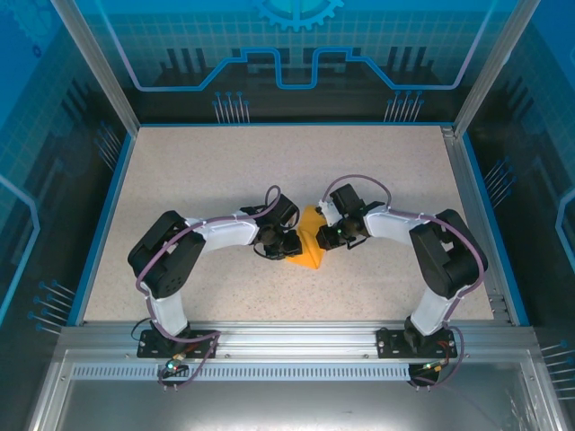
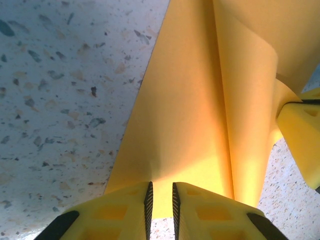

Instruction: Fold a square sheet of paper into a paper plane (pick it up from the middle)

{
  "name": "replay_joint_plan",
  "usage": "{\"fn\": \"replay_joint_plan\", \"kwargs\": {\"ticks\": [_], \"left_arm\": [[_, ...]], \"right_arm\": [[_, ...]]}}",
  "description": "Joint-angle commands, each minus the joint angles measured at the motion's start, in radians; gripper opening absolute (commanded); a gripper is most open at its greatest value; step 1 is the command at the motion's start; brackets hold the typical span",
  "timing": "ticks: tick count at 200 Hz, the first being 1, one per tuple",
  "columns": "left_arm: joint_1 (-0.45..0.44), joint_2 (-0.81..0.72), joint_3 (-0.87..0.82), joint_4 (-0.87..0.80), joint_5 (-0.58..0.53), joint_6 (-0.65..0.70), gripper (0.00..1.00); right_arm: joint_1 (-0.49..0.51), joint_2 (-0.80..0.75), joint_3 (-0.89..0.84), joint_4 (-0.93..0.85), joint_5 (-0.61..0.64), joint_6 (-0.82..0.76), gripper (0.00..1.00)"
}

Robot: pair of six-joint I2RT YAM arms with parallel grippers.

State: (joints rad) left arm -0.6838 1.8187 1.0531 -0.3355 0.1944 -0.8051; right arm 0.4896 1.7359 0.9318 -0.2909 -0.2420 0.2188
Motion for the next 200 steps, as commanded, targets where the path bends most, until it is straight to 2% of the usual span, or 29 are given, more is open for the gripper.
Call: {"fn": "replay_joint_plan", "kwargs": {"ticks": [1, 200], "left_arm": [[0.004, 0.017, 0.022, -0.018, 0.000, 0.022, 0.21], [0.003, 0.042, 0.033, -0.017, 0.013, 0.026, 0.20]], "right_arm": [[-0.010, 0.007, 0.005, -0.013, 0.009, -0.010, 0.10], [-0.011, 0.036, 0.035, -0.023, 0.028, -0.012, 0.11]]}}
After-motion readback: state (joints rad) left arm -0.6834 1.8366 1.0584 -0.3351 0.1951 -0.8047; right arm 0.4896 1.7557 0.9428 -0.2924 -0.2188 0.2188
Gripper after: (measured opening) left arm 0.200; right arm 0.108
